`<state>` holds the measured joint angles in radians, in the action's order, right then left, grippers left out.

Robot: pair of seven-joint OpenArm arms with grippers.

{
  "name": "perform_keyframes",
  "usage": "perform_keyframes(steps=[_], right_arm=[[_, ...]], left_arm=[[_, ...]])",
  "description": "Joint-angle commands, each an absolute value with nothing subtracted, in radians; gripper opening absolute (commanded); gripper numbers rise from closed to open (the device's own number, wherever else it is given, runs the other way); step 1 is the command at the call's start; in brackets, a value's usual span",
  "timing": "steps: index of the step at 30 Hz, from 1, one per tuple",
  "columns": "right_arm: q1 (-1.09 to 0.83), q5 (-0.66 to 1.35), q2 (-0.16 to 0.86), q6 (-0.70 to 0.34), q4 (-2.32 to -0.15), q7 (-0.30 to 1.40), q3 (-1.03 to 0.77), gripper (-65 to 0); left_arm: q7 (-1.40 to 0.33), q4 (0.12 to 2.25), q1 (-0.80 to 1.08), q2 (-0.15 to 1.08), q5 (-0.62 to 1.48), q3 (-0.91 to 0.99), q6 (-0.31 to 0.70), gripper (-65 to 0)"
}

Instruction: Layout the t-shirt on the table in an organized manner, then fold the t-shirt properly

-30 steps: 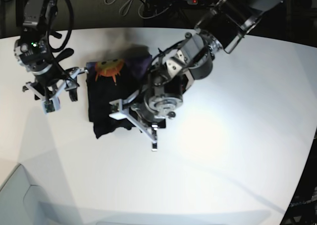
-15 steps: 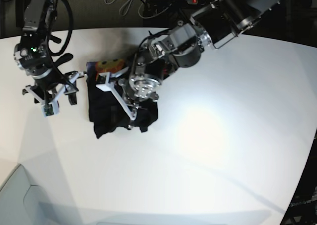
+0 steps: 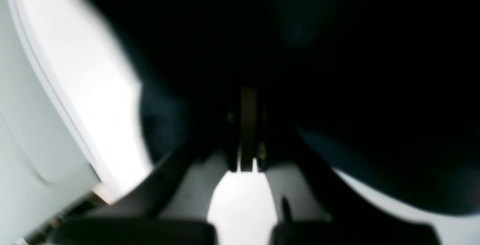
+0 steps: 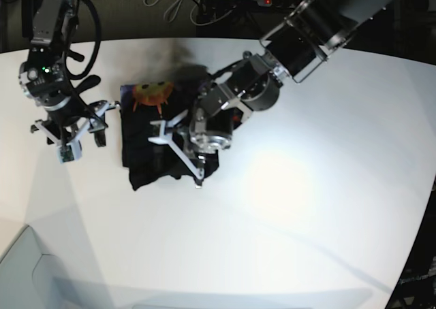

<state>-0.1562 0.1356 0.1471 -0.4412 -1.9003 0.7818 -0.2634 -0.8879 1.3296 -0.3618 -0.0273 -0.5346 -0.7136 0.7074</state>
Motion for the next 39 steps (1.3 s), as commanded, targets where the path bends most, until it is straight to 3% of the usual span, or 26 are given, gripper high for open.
perform_keyframes(steps=[1, 10, 18, 22, 28, 33, 39], right_arm=[[-0.15, 0.142, 0.156, -0.446, -1.916, 0.759, -0.268, -32.7], [-0.154, 0.14, 0.156, -0.446, -1.916, 0.762, -0.269, -32.7], [-0.156, 0.14, 0.154, -0.446, -1.917, 0.762, -0.265, -33.1], [-0.165, 0.143, 0.147, -0.446, -1.922, 0.763, -0.263, -41.9], [-0.18, 0.145, 0.113, -0.446, -1.922, 0.765, -0.209, -65.0], [-0.213, 0.145, 0.079, -0.446, -1.925, 0.762, -0.143, -65.0], [-0.225, 0.145, 0.079, -0.446, -1.917, 0.76, -0.093, -65.0]], left_arm=[[-0.869, 1.33, -0.394, -0.058, -0.541, -0.671, 0.698, -64.9], [-0.748, 1.096, -0.469, -0.157, -0.539, -0.424, 0.698, -64.9], [-0.723, 1.271, -0.463, -0.157, -0.343, -0.18, 0.698, -64.9], [-0.779, 1.411, -0.438, -0.157, -0.24, -0.079, 0.698, -64.9], [-0.878, 1.587, -0.352, -0.077, -0.242, 0.042, 0.698, -64.9], [-0.917, 1.715, -0.245, 0.016, -0.236, 0.17, 0.698, -64.9], [-0.966, 1.822, -0.153, 0.024, -0.236, 0.335, 0.698, -64.9]])
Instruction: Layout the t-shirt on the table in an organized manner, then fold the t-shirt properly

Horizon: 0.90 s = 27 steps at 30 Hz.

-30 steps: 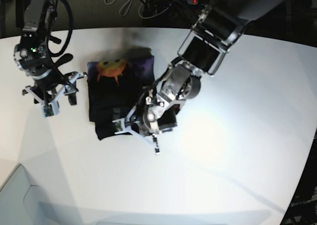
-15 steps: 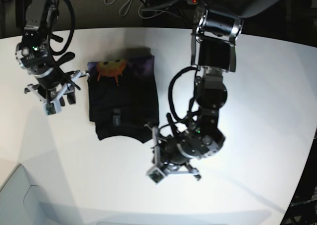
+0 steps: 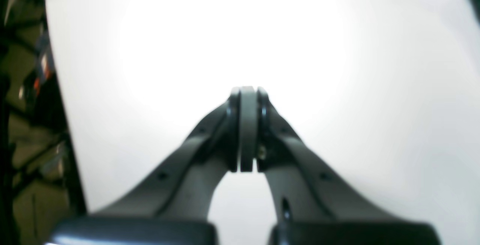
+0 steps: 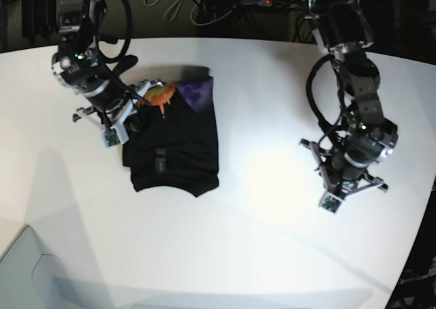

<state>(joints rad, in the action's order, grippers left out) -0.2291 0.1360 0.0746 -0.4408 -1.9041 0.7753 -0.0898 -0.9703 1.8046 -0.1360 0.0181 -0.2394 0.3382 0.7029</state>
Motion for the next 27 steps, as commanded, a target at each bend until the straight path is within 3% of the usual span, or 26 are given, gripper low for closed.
perform_keyframes(steps=[1, 15, 22, 27], right_arm=[[-0.225, 0.145, 0.079, -0.446, -1.913, 0.76, -0.093, -65.0], [-0.223, 0.145, 0.102, -0.446, -1.801, 0.757, -0.096, -65.0], [-0.223, 0.145, 0.108, -0.446, -1.954, 0.762, -0.266, -65.0], [-0.295, 0.145, 0.107, -0.446, -1.983, 0.766, -0.45, -65.0]], left_arm=[[-0.964, 1.837, -0.139, 0.024, -0.236, 0.351, 0.698, -64.9], [-0.964, 1.968, 0.019, 0.05, -0.236, 0.43, 0.698, -64.9], [-0.975, 1.968, 0.07, 0.042, -0.239, 0.501, 0.698, -64.9], [-1.079, 1.983, 0.166, 0.05, -0.236, 0.499, 0.698, -64.9]])
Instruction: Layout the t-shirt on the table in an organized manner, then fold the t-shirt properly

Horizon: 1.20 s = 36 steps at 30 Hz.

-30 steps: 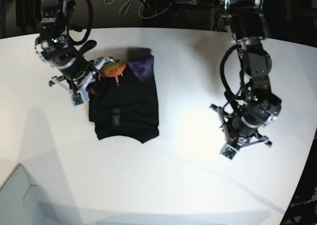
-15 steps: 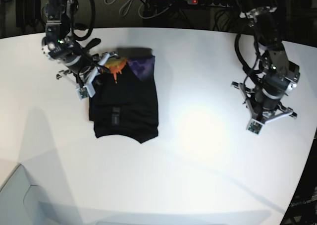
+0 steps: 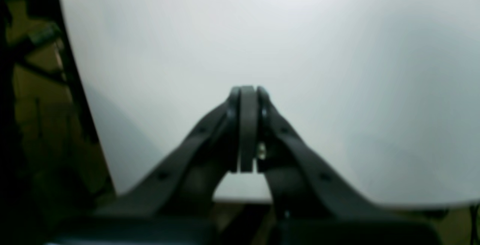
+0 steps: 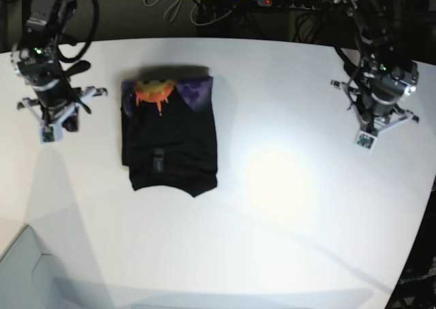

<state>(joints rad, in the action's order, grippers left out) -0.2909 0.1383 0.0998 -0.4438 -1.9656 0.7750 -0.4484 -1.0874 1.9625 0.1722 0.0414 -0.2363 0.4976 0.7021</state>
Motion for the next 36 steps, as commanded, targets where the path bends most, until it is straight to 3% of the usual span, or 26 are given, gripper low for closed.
perform_keyframes(steps=[1, 11, 17, 22, 27, 30, 36], right_arm=[[-0.325, 0.145, 0.104, -0.446, -1.983, 0.766, -0.478, -65.0], [-0.596, 0.145, -0.024, -0.446, -1.983, 0.759, -0.728, -65.0], [-0.687, 0.143, -0.09, -0.446, -1.943, 0.757, -0.745, -65.0], [-0.694, 0.142, -0.107, -0.447, -1.845, 0.757, -0.73, -65.0], [-0.691, 0.142, -0.051, -0.486, -1.647, 0.728, -0.645, -65.0], [-0.688, 0.142, -0.051, -0.542, -1.531, 0.616, -0.622, -65.0], [-0.582, 0.139, 0.005, -0.539, -1.115, 0.386, -0.521, -65.0]], left_arm=[[-1.081, 1.983, 0.182, 0.05, -0.236, 0.499, 0.698, -64.9], [-1.076, 1.997, 0.437, 0.079, -0.234, 0.467, 0.698, -64.9], [-1.075, 1.934, 0.549, 0.117, -0.234, 0.357, 0.698, -64.9], [-0.9, 1.839, 0.648, 0.053, -0.243, 0.328, 0.698, -64.9], [-0.768, 1.641, 0.68, -0.025, -0.234, 0.415, 0.698, -64.9], [-0.682, 1.508, 0.673, -0.044, -0.234, 0.475, 0.698, -65.0], [-0.539, 1.092, 0.51, -0.036, -0.237, 0.631, 0.698, -65.0]])
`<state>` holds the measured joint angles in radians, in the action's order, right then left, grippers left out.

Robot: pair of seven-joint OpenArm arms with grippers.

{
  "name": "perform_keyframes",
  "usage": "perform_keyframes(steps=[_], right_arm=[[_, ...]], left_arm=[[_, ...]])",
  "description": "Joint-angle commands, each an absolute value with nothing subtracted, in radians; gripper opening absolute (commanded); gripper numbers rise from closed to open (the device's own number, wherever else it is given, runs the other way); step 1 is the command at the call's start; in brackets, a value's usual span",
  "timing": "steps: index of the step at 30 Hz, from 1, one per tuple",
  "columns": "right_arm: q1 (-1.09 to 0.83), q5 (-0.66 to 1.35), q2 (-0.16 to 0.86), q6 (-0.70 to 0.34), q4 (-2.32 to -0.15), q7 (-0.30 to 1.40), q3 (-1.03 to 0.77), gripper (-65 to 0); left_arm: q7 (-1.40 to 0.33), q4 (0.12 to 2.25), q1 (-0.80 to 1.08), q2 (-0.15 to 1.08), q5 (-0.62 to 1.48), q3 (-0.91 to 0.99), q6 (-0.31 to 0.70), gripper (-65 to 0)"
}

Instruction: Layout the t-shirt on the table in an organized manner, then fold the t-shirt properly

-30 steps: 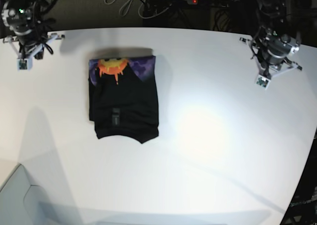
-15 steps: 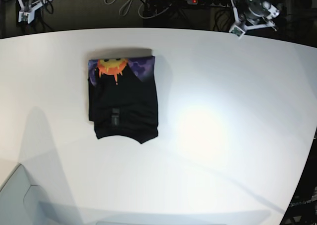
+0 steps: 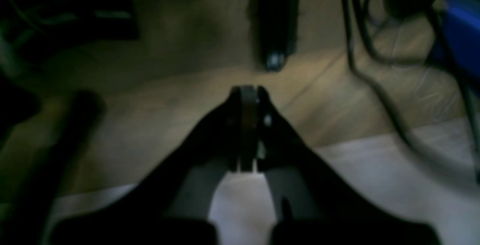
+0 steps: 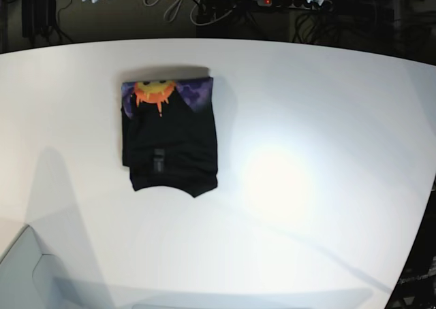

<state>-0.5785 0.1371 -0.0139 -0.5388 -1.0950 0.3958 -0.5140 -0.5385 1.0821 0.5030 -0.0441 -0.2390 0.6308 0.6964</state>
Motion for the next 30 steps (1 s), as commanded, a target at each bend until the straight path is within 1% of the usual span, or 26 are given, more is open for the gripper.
perform_keyframes(steps=[1, 4, 8, 9, 10, 13, 15, 17, 19, 21, 24, 28, 30], right_arm=[[-0.555, 0.137, 0.021, -0.539, -1.043, 0.357, -0.507, -65.0], [-0.466, 0.111, 0.067, -0.539, -0.817, 0.245, -0.455, -65.0], [-0.367, 0.053, 0.102, -0.538, -0.59, 0.079, -0.433, -65.0], [-0.343, 0.028, 0.107, -0.533, -0.535, 0.025, -0.433, -65.0], [-0.325, 0.005, 0.114, -0.516, -0.489, -0.021, -0.433, -65.0], [-0.265, -0.081, 0.134, -0.395, -0.348, -0.18, -0.432, -65.0], [-0.228, -0.147, 0.147, -0.255, -0.242, -0.289, -0.432, -65.0], [-0.186, -0.214, 0.148, -0.102, -0.15, -0.377, -0.432, -65.0], [-0.166, -0.282, 0.147, 0.044, -0.12, -0.412, -0.432, -65.0], [-0.162, -0.318, 0.131, 0.157, -0.119, -0.409, -0.433, -65.0], [-0.162, -0.361, 0.104, 0.255, -0.122, -0.409, -0.433, -65.0], [-0.153, -0.4, 0.091, 0.354, -0.119, -0.409, -0.433, -65.0], [-0.142, -0.403, 0.09, 0.383, -0.119, -0.4, -0.433, -65.0]], left_arm=[[-0.513, 1.024, 0.476, -0.024, -0.243, 0.661, 0.698, -65.0], [-0.398, 0.791, 0.378, 0.047, -0.24, 0.687, 0.698, -65.0], [-0.228, 0.492, 0.257, 0.136, -0.245, 0.671, 0.698, -65.0], [-0.157, 0.403, 0.225, 0.156, -0.245, 0.668, 0.687, -65.0], [-0.094, 0.328, 0.196, 0.173, -0.245, 0.653, 0.642, -65.0], [0.09, 0.127, 0.111, 0.209, -0.246, 0.533, 0.492, -65.0], [0.17, 0.056, 0.067, 0.214, -0.24, 0.435, 0.354, -65.0], [0.18, 0.058, 0.053, 0.203, -0.236, 0.364, 0.196, -65.0], [0.18, 0.082, 0.05, 0.176, -0.237, 0.326, 0.096, -65.0], [0.18, 0.096, 0.048, 0.159, -0.237, 0.308, 0.067, -64.9], [0.179, 0.091, 0.039, 0.14, -0.237, 0.308, 0.058, -64.9], [0.179, 0.091, 0.036, 0.124, -0.245, 0.306, 0.056, -64.9], [0.179, 0.091, 0.036, 0.124, -0.245, 0.306, 0.056, -64.9]])
